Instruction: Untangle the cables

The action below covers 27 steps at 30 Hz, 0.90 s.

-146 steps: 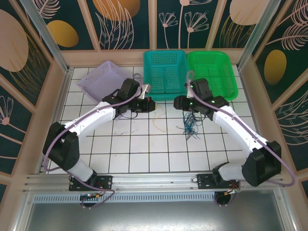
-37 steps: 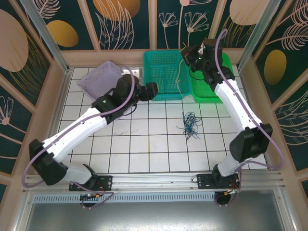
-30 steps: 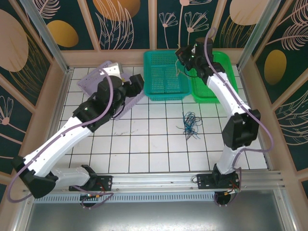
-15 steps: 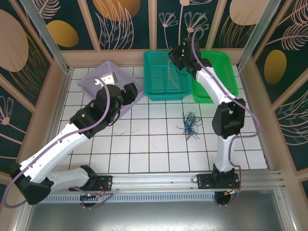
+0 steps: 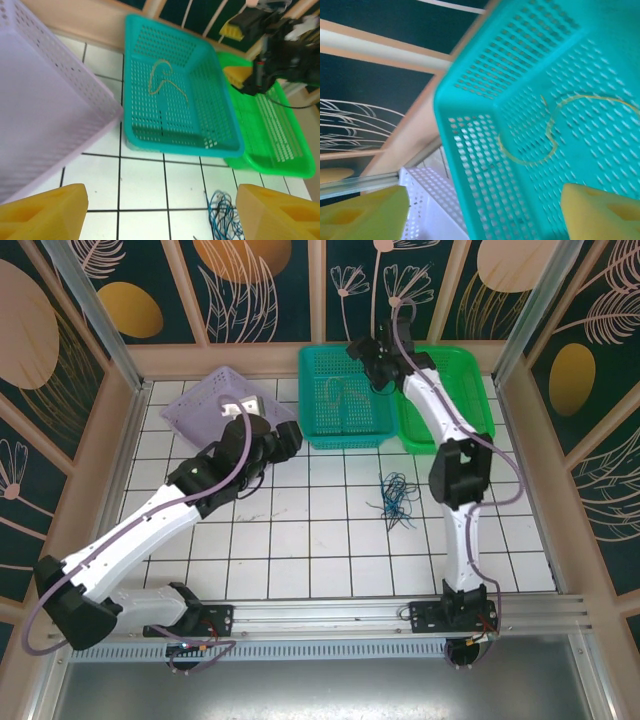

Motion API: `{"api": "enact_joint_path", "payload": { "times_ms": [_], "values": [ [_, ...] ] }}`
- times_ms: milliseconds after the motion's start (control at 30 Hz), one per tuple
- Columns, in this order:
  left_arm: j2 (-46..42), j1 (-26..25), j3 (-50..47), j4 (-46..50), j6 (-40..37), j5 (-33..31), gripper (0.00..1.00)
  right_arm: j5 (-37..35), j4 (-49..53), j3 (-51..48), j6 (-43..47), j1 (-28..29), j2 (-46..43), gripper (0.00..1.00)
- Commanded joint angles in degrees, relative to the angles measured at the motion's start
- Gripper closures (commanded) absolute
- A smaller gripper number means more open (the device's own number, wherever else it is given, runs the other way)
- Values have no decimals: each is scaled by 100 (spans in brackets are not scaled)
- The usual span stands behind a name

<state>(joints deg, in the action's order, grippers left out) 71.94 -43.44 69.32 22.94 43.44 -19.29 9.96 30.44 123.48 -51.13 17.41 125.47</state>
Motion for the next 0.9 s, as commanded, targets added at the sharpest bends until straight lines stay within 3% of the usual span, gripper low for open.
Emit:
{"api": "enact_joint_path", "payload": {
  "times_ms": [0,167,267,400,533,633,767,867],
  "values": [
    [240,30,244,-163,34,562,23,-463,157,-485,494,24,-910,12],
    [472,55,342,-251,52,728,24,-1050,685,-691,909,93,-1247,15],
    [599,159,453,-82,118,848,25,-1376,216,-1933,935,156,-2137,19],
    [662,486,274,62,319,1288,30,-1760,46,-4382,451,245,-3656,28],
    [750,669,-235,-162,567,1936,43,-1170,-7,-6802,-343,182,-4961,31],
    [966,670,-522,-708,587,2799,51,-585,-93,-7898,-722,106,-5431,32],
    [1442,631,-620,-1158,557,3524,66,-228,-536,-8555,-1025,41,-5560,41],
    [1788,543,-421,-1156,387,3676,70,-16,-873,-8687,-1242,5,-5387,46]
  ]
}}
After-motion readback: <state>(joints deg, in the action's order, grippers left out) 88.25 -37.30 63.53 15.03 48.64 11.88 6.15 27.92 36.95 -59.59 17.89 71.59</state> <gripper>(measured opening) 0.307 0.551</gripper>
